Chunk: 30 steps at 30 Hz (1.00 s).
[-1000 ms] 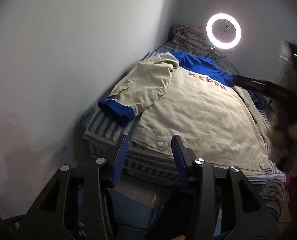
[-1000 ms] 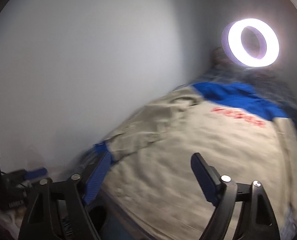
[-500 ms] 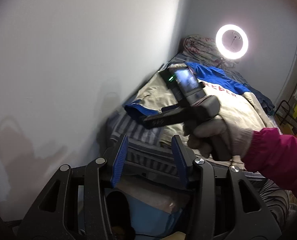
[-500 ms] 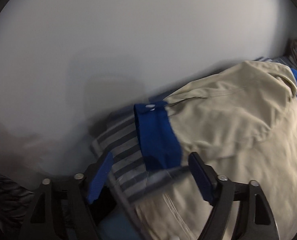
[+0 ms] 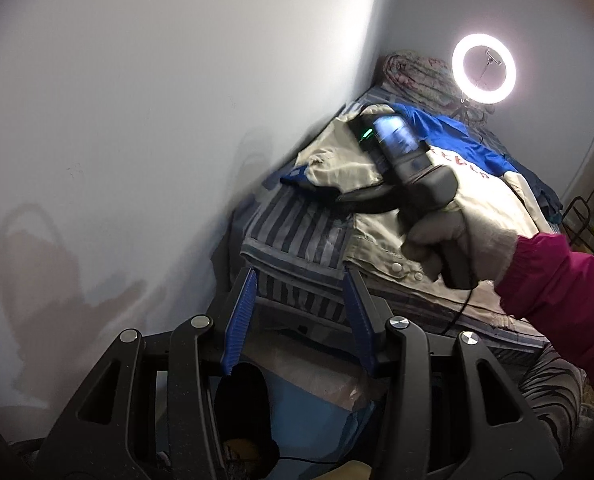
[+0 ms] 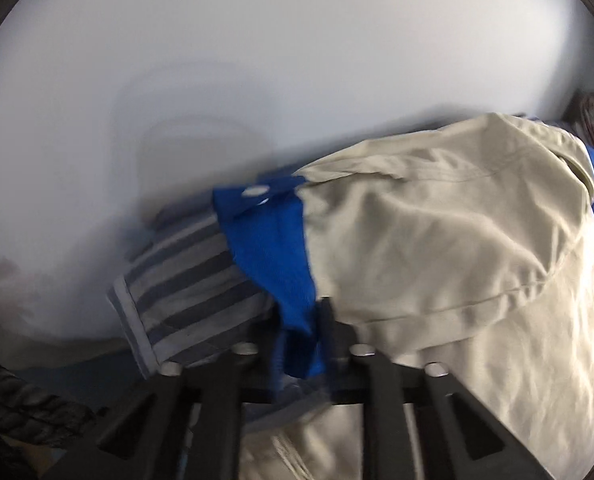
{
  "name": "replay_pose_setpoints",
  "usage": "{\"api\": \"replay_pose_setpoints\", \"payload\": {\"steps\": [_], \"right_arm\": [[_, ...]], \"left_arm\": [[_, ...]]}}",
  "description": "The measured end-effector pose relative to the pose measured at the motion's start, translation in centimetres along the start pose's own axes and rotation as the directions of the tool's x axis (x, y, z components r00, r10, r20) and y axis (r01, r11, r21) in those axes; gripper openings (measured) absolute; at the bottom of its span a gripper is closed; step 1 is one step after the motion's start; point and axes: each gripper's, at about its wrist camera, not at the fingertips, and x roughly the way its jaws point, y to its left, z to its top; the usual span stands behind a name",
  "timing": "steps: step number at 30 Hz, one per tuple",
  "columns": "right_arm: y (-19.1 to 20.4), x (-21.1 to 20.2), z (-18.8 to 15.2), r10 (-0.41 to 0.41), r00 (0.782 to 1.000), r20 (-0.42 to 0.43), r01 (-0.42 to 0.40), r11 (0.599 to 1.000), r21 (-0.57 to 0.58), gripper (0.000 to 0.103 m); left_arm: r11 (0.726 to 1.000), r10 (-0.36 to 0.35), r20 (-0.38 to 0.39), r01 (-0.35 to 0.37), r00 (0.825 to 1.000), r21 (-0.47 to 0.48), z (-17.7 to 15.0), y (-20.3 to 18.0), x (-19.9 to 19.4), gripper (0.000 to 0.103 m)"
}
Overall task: Fold large clothes
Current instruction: 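Reach the right tool to the blue cuff of a sleeve and grasp it, then grasp the blue cuff with the left tool while the right tool releases it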
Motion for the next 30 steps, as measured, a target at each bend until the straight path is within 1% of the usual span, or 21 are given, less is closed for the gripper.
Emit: {"api": "replay_pose_setpoints", "payload": {"steps": [2,3,5,6,9,11,13,15,16,18,19,20,22,23,24,26,28,29,30], "right_arm": [[-1.5,-2.4,-0.3,0.03,0.999,0.033,-0.03,0.999,0.01,0.006],[-2.1,-4.1,-0.7,0.038,0.998,0.058,-0.038,0.999,0.001,0.006],[-3.2,-6.2,-1.3,0.049,0.995,0.086,-0.049,0.999,-0.005,0.005],[-4.0,-7.6,-2.0,0.058,0.993,0.103,-0.058,0.998,-0.003,0.005],[-6.0,-9.2,-3.8,0.087,0.987,0.136,-0.092,0.995,0.03,0.005],[-7.3,-9.5,-5.3,0.117,0.978,0.17,-0.129,0.99,0.059,0.005],[-7.6,-8.8,-6.2,0.128,0.973,0.191,-0.146,0.986,0.084,0.005],[-8.2,-8.6,-7.2,0.14,0.966,0.215,-0.166,0.98,0.107,0.005],[-7.9,-8.4,-7.0,0.145,0.964,0.224,-0.173,0.979,0.111,0.005],[-8.1,-8.8,-7.5,0.157,0.955,0.25,-0.191,0.975,0.117,0.005],[-8.1,-8.8,-7.7,0.162,0.952,0.259,-0.198,0.973,0.12,0.005],[-7.7,-8.0,-7.9,0.167,0.949,0.269,-0.206,0.971,0.123,0.005],[-8.1,-5.9,-8.1,0.181,0.94,0.289,-0.225,0.966,0.129,0.005],[-8.2,-5.9,-8.5,0.188,0.936,0.298,-0.235,0.963,0.131,0.005],[-8.0,-5.9,-8.9,0.192,0.932,0.306,-0.241,0.961,0.133,0.005],[-8.2,-5.9,-9.3,0.201,0.927,0.315,-0.254,0.958,0.136,0.005],[-8.3,-5.9,-9.3,0.211,0.926,0.313,-0.262,0.956,0.131,0.005],[-8.4,-5.7,-9.1,0.209,0.927,0.311,-0.257,0.958,0.125,0.005],[-8.4,-5.7,-9.1,0.203,0.929,0.31,-0.25,0.961,0.119,0.005]], "left_arm": [[1.0,-0.018,-0.013,0.018,1.0,0.0,1.0,-0.4,0.6,0.047],[1.0,-0.031,-0.016,0.031,0.999,-0.003,1.3,-0.5,0.9,0.053],[0.997,-0.076,-0.027,0.076,0.997,-0.019,2.9,-1.1,1.9,0.063],[0.995,-0.1,-0.034,0.099,0.994,-0.024,3.6,-1.4,2.4,0.065],[0.984,-0.17,-0.071,0.165,0.983,-0.07,5.8,-2.4,4.4,0.066],[0.969,-0.219,-0.095,0.205,0.971,-0.136,7.4,-2.8,6.5,0.07],[0.954,-0.252,-0.111,0.228,0.961,-0.193,8.7,-2.9,8.5,0.07],[0.94,-0.27,-0.142,0.229,0.952,-0.251,10.1,-3.4,11.3,0.07],[0.935,-0.279,-0.161,0.23,0.947,-0.271,10.7,-3.7,12.7,0.07],[0.928,-0.277,-0.197,0.209,0.941,-0.309,11.6,-3.6,15.3,0.07],[0.92,-0.281,-0.212,0.2,0.936,-0.337,11.9,-3.5,16.6,0.07],[0.912,-0.288,-0.229,0.193,0.93,-0.363,12.1,-3.5,17.7,0.07],[0.905,-0.292,-0.259,0.178,0.921,-0.387,12.5,-3.7,19.6,0.07],[0.907,-0.291,-0.276,0.173,0.916,-0.383,12.7,-4.0,20.8,0.07],[0.915,-0.279,-0.29,0.162,0.915,-0.369,12.8,-4.3,21.6,0.07],[0.936,-0.235,-0.328,0.121,0.915,-0.332,12.9,-5.0,23.7,0.069],[0.939,-0.225,-0.346,0.108,0.911,-0.326,12.7,-5.2,25.1,0.033],[0.938,-0.227,-0.358,0.104,0.906,-0.332,12.5,-5.3,25.7,0.024],[0.937,-0.229,-0.35,0.108,0.908,-0.333,12.5,-5.4,25.9,0.023]]}}
